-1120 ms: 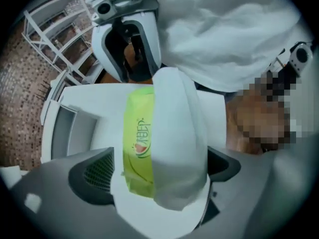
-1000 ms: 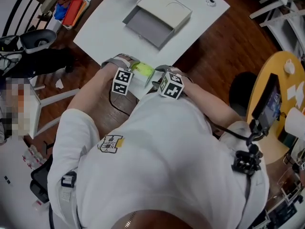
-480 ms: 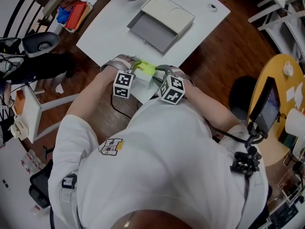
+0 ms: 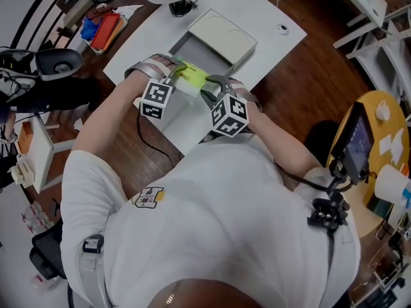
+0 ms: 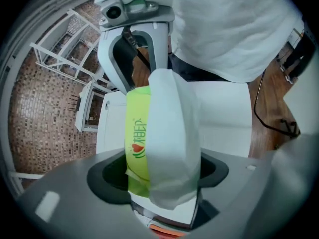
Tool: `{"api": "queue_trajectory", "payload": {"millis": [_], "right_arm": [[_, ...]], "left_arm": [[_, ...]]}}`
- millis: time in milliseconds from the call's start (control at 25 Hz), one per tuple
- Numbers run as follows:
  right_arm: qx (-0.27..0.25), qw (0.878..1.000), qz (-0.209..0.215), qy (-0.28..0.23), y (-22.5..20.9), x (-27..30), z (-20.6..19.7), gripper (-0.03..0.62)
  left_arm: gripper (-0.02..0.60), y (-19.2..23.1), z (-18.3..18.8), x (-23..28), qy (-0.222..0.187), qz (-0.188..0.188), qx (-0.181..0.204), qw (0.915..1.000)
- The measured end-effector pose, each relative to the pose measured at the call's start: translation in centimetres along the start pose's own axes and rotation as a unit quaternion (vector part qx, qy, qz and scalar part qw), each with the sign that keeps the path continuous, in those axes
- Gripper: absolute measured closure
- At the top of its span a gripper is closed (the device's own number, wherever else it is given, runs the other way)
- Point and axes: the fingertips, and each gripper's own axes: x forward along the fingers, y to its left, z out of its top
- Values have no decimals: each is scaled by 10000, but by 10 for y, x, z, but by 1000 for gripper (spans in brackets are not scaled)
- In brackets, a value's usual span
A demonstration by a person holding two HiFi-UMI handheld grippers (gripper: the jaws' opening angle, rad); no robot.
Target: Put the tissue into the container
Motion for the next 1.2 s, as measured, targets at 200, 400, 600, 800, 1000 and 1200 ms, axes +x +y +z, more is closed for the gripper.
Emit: {"api": "queue_trajectory", "payload": {"millis": [200,400,600,800,1000,1200], "right_arm": [[13,9998,-128,-156,-53,0,-2,442],[112,9997,-198,-47,-93,14,-20,445],[275,9994,154,162,-92,33,-43,448],[415,9980,400,260,-88,49,-49,453],[513,9962,532,462,-84,62,-52,454],[498,9935,598,834,-82,77,-60,459]], "left_arm": [[232,56,-10,11,167,-71,264,9995],[232,94,-16,40,272,-114,595,9978],[232,86,-15,70,205,-547,647,9962],[232,74,-22,85,135,-933,491,9943],[232,64,-28,96,29,-1236,376,9916],[232,57,-33,114,-47,-1444,394,9887]]}}
